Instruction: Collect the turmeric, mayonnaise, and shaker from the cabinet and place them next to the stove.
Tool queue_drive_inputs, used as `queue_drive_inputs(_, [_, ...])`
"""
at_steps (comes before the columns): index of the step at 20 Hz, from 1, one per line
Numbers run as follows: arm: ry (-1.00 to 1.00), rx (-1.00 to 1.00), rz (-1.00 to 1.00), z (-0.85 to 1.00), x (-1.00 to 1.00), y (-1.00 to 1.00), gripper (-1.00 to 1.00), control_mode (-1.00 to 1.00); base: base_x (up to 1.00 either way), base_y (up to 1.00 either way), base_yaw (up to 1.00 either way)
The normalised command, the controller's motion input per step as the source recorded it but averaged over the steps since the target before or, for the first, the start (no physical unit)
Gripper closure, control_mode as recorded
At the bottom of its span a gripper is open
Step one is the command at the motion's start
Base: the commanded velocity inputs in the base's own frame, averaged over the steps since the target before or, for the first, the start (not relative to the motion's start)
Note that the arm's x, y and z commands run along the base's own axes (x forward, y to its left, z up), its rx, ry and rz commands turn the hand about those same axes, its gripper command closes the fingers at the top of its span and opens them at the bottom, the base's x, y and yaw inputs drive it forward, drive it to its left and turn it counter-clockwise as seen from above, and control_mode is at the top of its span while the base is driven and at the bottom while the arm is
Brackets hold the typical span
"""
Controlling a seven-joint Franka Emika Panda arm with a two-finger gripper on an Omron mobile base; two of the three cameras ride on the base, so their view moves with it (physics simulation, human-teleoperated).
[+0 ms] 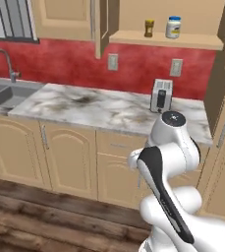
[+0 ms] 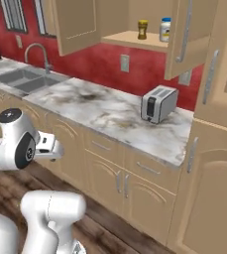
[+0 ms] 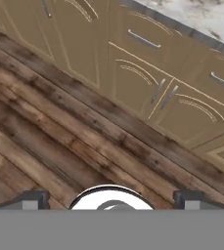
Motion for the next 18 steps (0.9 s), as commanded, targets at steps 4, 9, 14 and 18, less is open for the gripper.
queue_drive_inputs(4, [0.0,0.0,0.0,0.0,0.0,0.0,-1.0,1.0,0.47,0.56,-0.42])
queue_drive_inputs(9, [0.0,0.0,0.0,0.0,0.0,0.0,-1.0,1.0,0.54,0.52,-0.39])
queue_drive_inputs(14, [0.0,0.0,0.0,0.0,0.0,0.0,-1.0,1.0,0.58,0.11,-0.27])
queue_drive_inputs(18, [0.0,0.0,0.0,0.0,0.0,0.0,-1.0,1.0,0.48,-0.04,-0.18])
